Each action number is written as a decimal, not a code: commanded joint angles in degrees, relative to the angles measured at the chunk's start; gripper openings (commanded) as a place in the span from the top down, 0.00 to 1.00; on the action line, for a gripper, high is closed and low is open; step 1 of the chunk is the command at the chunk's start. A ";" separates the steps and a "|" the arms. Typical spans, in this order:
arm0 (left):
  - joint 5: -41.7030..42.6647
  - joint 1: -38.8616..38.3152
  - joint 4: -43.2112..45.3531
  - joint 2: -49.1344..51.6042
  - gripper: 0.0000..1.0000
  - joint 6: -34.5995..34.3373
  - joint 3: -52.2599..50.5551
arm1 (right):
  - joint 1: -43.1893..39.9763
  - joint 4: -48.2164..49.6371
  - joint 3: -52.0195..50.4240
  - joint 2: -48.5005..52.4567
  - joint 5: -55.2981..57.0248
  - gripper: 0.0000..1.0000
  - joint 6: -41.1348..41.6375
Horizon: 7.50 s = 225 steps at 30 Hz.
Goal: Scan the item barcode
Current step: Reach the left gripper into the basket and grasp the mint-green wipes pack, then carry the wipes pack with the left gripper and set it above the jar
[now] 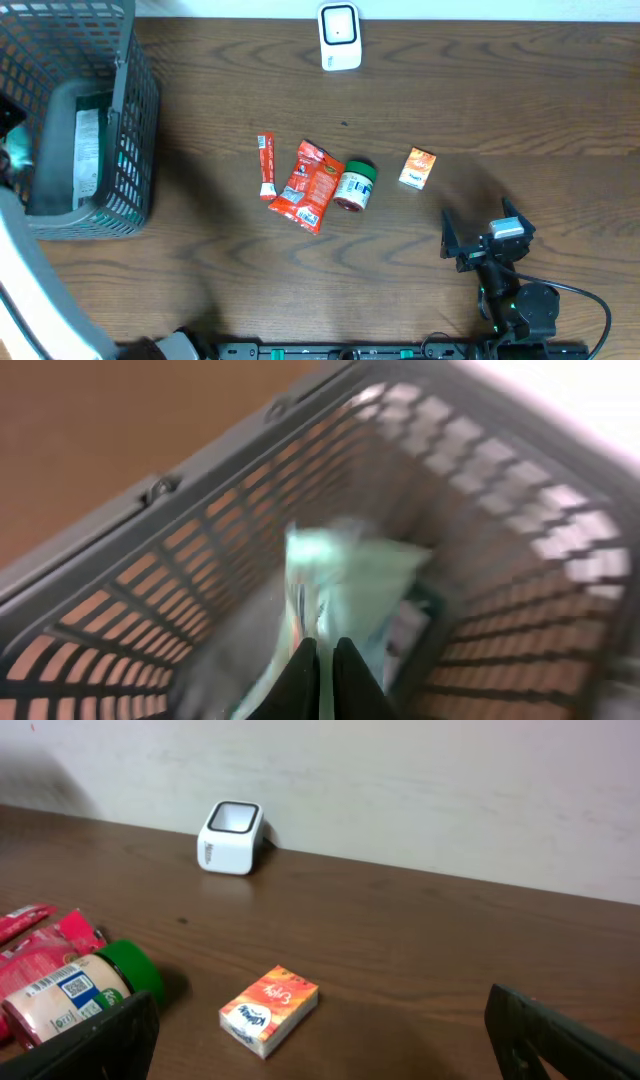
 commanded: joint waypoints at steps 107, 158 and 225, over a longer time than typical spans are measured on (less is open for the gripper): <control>-9.62 -9.11 4.85 17.07 0.92 -2.21 -24.61 | -0.63 -0.22 -0.04 -0.24 0.07 0.01 0.50; 57.68 -39.01 25.18 30.29 0.92 -4.68 -23.89 | -0.63 -0.22 -0.04 -0.24 0.07 0.01 0.50; 59.80 -33.86 65.20 47.98 0.20 -35.10 -22.14 | -0.63 -0.22 -0.04 -0.24 0.07 0.01 0.50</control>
